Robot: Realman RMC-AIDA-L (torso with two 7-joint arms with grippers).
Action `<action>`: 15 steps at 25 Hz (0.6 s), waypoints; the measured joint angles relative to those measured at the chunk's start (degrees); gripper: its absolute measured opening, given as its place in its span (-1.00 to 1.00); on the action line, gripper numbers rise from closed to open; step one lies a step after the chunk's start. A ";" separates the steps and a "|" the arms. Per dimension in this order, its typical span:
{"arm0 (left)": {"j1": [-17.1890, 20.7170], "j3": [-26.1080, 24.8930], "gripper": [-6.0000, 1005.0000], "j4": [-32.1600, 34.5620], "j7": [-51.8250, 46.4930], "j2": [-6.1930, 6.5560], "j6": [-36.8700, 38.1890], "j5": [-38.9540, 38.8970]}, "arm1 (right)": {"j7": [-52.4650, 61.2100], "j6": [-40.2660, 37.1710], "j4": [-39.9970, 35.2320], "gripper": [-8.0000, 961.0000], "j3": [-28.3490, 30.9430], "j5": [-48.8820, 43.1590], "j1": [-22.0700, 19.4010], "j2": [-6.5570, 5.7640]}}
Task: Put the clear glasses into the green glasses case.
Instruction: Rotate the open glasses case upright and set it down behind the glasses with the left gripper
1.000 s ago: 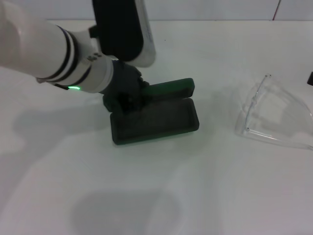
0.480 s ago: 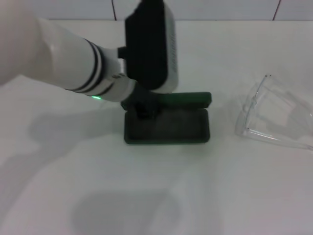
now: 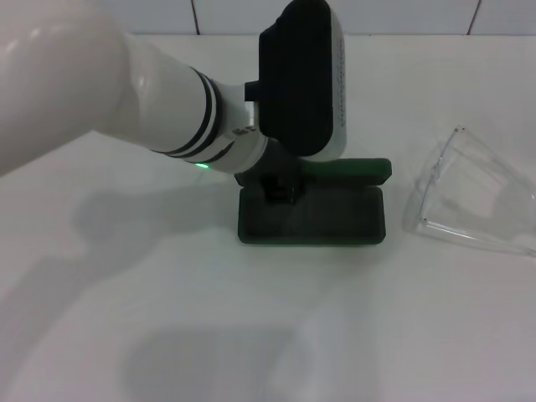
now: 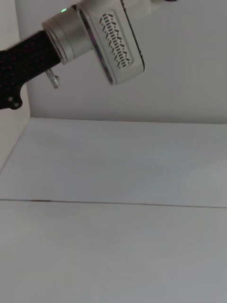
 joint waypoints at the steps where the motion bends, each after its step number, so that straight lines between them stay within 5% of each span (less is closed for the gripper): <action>1: -0.18 0.01 -0.56 -0.42 -0.34 0.00 -0.39 0.01 | 0.00 0.00 0.00 0.79 0.03 -0.09 -0.07 0.00; 15: -0.37 2.10 -0.55 -2.12 -1.01 -0.01 -3.14 0.52 | 0.00 -0.90 -0.08 0.78 0.17 -0.18 -0.66 0.00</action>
